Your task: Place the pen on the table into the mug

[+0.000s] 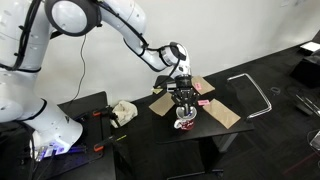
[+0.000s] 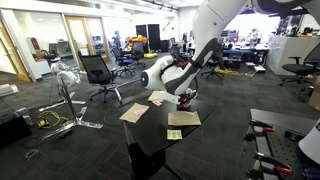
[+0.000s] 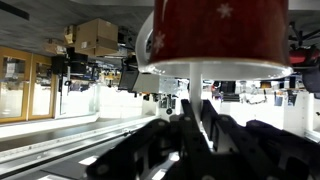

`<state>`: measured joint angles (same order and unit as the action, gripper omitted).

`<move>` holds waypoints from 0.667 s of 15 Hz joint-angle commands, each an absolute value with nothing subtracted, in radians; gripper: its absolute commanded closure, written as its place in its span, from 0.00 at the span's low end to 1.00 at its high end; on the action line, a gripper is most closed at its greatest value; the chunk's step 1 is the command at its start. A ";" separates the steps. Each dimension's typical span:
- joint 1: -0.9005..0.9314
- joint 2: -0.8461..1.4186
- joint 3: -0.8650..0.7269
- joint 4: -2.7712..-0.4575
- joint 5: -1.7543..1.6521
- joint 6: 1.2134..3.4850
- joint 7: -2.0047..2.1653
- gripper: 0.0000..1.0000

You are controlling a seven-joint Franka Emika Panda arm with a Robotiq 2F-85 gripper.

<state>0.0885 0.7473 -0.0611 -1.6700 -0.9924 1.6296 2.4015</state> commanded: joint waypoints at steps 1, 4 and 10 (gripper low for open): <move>0.096 0.778 -0.065 -1.625 -0.974 1.598 2.419 0.53; 0.097 0.781 -0.066 -1.619 -0.970 1.595 2.420 0.31; 0.099 0.686 -0.060 -1.656 -0.955 1.602 2.439 0.00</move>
